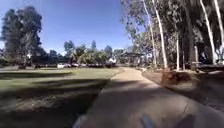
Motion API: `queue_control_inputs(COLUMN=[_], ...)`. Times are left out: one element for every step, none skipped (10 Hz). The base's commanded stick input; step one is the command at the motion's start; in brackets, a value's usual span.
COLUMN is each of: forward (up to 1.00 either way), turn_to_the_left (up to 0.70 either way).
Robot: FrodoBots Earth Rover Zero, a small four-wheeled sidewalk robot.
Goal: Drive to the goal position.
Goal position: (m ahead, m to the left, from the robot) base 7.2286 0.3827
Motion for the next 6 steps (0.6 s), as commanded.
queue_control_inputs(forward=[1.00, 1.00, 1.00, 1.00, 1.00, 1.00], turn_to_the_left=[0.00, 0.00, 0.00, 0.00, 0.00, 0.00])
